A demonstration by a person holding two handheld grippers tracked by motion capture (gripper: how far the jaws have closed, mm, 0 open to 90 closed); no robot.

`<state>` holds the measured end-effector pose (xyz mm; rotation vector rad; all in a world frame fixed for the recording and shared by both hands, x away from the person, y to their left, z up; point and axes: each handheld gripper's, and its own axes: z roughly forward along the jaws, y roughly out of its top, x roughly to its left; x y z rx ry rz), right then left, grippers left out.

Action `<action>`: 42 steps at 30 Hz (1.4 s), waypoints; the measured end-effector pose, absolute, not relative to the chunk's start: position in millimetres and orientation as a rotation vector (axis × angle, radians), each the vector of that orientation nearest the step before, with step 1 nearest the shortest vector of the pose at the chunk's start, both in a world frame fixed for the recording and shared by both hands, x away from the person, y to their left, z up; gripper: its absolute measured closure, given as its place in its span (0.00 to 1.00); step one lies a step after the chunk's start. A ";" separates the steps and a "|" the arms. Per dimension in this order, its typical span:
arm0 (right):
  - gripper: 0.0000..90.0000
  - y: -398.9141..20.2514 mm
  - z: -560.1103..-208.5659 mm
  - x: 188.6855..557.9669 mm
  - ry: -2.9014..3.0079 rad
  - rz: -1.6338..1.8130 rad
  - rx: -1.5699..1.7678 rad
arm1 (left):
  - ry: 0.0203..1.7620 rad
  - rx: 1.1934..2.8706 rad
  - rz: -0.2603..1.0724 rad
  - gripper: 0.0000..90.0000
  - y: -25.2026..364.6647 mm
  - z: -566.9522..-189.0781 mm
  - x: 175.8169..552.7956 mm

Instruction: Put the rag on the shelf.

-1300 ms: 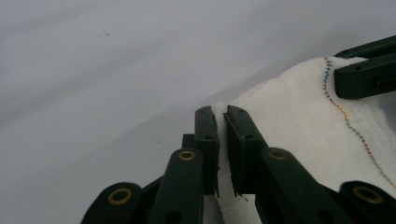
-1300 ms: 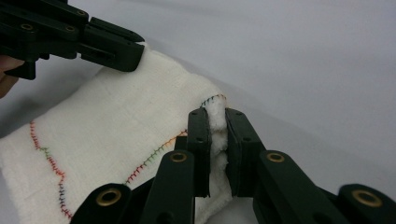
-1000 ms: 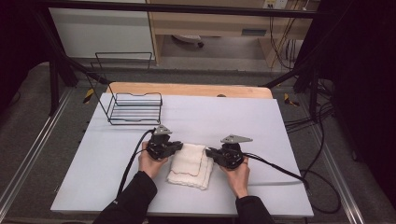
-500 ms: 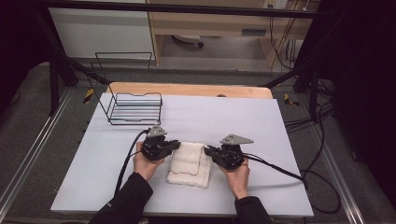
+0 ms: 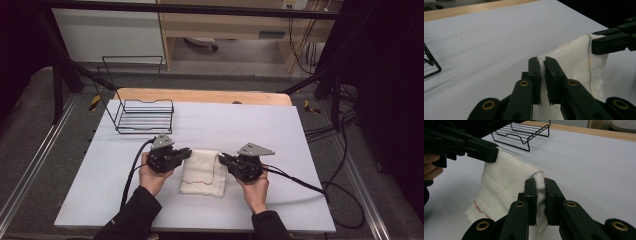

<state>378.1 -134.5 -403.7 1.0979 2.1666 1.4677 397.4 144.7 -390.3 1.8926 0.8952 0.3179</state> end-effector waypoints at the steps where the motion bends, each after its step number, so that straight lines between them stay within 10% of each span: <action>1: 0.91 -134.5 -400.3 377.4 2.162 1.466 1.081 | 0.892 1.889 0.322 0.92 144.8 -388.8 396.8; 42: 0.91 -125.4 -351.0 370.0 1.994 1.568 0.923 | 0.840 1.700 0.440 0.92 159.9 -343.4 377.8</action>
